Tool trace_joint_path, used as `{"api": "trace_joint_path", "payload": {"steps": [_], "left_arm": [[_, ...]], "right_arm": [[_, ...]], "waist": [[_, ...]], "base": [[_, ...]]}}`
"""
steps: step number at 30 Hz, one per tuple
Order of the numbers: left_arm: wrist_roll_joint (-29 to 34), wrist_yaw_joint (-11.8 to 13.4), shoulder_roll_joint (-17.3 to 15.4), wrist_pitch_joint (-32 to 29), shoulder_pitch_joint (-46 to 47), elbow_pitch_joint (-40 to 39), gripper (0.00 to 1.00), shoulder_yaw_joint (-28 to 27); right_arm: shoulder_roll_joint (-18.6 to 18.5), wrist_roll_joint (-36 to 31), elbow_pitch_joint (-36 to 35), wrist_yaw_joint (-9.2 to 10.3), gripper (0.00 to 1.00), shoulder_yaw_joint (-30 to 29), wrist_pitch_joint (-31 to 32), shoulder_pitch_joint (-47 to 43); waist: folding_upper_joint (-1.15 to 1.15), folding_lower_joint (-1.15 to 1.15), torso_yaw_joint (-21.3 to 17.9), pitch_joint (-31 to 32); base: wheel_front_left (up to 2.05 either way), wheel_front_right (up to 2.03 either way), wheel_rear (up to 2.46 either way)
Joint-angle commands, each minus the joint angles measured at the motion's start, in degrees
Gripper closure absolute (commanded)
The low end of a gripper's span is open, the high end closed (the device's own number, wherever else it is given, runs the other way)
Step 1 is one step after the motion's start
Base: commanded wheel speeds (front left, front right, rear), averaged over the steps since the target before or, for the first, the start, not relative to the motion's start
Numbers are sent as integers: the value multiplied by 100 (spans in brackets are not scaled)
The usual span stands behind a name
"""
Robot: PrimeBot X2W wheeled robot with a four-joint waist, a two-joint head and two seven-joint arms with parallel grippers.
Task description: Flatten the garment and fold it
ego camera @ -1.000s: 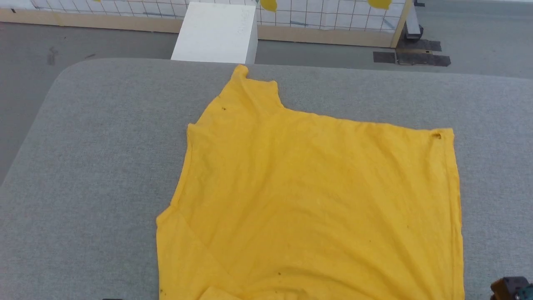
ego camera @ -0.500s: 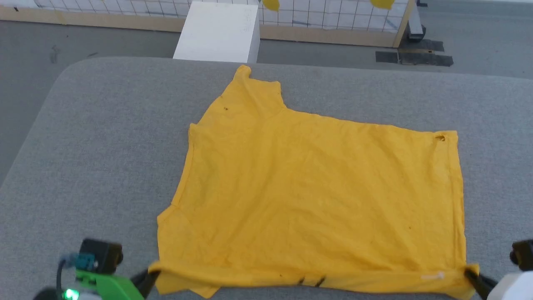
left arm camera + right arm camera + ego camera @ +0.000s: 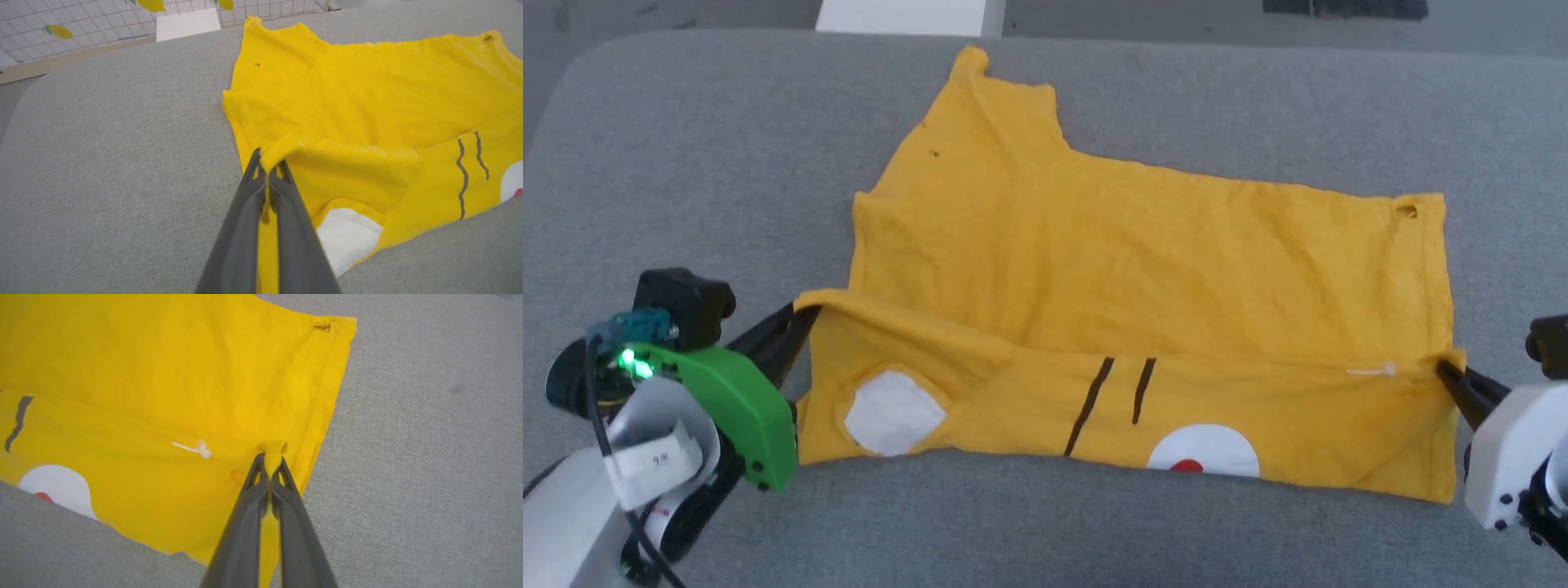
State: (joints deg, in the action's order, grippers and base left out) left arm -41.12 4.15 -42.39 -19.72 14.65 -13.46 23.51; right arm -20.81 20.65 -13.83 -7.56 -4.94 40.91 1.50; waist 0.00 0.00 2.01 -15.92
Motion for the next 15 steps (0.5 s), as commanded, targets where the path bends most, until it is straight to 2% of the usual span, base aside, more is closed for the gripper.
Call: {"api": "trace_joint_path", "payload": {"steps": [1,9,14,15], "left_arm": [[22,-55,116,101,178,156,100,6],[215,-384,562,640,637,1446,100,250],[314,-461,846,992,806,2180,100,354],[301,-485,889,997,822,2296,100,381]], "right_arm": [[5,-42,83,8,100,50,-12,158],[107,-43,728,8,100,276,-67,410],[120,-26,961,8,100,249,-148,385],[136,-14,1003,8,96,227,-145,381]], "waist": [[0,0,-129,-316],[0,0,-132,-467],[0,0,-84,-474],[0,0,-77,-474]], "base": [[0,0,0],[0,0,0],[0,0,0],[0,0,0]]}}
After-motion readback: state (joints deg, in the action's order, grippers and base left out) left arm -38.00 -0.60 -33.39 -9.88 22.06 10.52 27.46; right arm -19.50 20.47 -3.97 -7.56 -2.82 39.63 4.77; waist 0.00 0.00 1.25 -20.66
